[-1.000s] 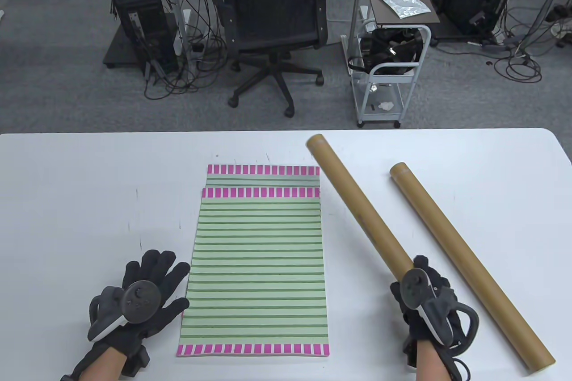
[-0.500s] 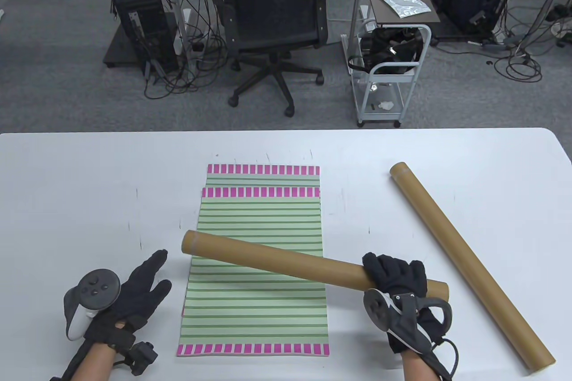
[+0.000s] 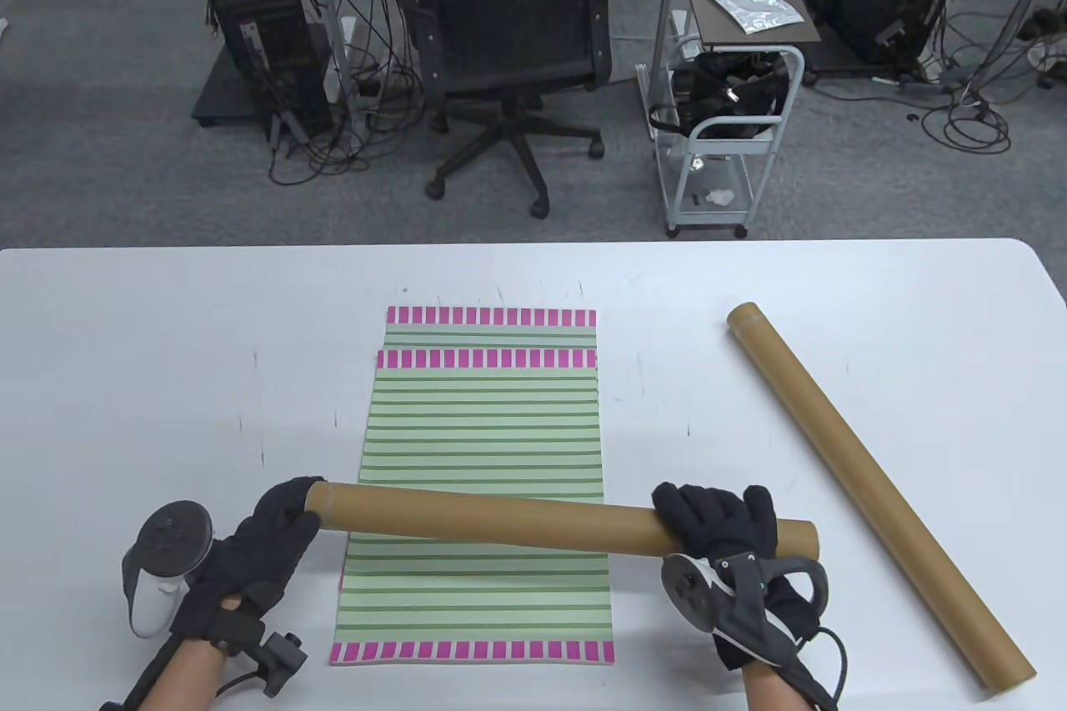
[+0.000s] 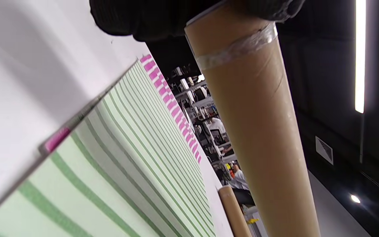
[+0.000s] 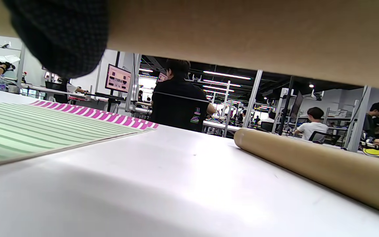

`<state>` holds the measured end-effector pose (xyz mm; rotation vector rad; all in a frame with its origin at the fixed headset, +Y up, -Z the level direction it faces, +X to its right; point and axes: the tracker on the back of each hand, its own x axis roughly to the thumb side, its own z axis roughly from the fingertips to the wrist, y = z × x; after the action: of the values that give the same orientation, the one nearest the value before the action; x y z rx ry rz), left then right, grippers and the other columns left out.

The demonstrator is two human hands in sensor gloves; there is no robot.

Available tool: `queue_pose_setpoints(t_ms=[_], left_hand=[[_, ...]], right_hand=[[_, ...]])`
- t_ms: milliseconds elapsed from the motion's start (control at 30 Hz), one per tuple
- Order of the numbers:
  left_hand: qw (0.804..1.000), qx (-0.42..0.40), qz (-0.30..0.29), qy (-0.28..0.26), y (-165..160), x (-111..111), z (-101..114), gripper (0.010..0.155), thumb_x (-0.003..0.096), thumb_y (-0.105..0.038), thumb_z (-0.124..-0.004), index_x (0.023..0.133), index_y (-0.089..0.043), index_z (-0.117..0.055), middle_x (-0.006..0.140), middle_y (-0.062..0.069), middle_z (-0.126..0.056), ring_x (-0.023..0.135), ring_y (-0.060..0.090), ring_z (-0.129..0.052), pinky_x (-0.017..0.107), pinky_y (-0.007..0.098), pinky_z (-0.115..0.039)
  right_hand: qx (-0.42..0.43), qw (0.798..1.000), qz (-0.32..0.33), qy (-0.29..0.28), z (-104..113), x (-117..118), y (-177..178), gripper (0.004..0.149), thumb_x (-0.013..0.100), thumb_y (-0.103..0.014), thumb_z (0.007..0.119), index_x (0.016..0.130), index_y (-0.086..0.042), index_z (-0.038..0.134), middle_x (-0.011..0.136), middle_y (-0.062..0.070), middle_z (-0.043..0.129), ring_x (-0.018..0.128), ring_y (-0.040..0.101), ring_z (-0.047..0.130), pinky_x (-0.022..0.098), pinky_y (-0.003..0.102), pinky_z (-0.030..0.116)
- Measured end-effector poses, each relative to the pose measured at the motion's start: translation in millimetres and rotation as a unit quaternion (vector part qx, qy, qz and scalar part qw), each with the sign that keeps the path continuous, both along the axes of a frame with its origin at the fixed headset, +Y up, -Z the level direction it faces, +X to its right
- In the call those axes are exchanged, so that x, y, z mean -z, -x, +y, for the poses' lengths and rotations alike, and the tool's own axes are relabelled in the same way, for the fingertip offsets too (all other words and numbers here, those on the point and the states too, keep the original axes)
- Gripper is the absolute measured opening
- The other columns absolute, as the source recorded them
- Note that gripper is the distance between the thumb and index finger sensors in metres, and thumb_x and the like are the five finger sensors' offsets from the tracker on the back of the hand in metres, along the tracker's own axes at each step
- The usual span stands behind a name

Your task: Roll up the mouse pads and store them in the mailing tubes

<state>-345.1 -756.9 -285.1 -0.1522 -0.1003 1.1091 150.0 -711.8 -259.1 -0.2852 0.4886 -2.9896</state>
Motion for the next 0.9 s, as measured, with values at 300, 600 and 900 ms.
queue_pose_setpoints(t_ms=[300,600,900], left_hand=[[0.988,0.139,0.063,0.001,-2,-1,1,0.051,0.0501,-0.049,-0.061,0.096,-0.026,-0.059,0.114,0.0,-0.053,0.105,0.029,-0.062,0.076,0.037,-0.069],[0.993,-0.096,0.008,0.063,6,3,-12,0.049,0.0503,-0.046,-0.065,0.092,-0.021,-0.059,0.111,0.004,-0.059,0.1,0.029,-0.073,0.072,0.036,-0.074],[0.996,-0.081,-0.003,0.027,8,3,-5,0.049,0.0483,-0.051,-0.069,0.087,-0.021,-0.065,0.109,-0.001,-0.064,0.098,0.025,-0.076,0.074,0.036,-0.073]], right_hand=[[-0.038,0.998,0.01,-0.04,3,-5,14,0.08,0.036,-0.047,0.088,0.098,-0.042,0.038,0.1,-0.016,0.061,0.09,0.015,0.072,0.076,0.058,0.052],[-0.012,0.999,0.013,-0.034,1,-5,11,0.079,0.034,-0.054,0.084,0.1,-0.037,0.044,0.099,-0.014,0.065,0.089,0.016,0.074,0.077,0.06,0.048],[-0.025,0.999,0.001,-0.028,0,-2,9,0.08,0.034,-0.056,0.081,0.101,-0.036,0.044,0.099,-0.013,0.066,0.09,0.016,0.074,0.077,0.059,0.05]])
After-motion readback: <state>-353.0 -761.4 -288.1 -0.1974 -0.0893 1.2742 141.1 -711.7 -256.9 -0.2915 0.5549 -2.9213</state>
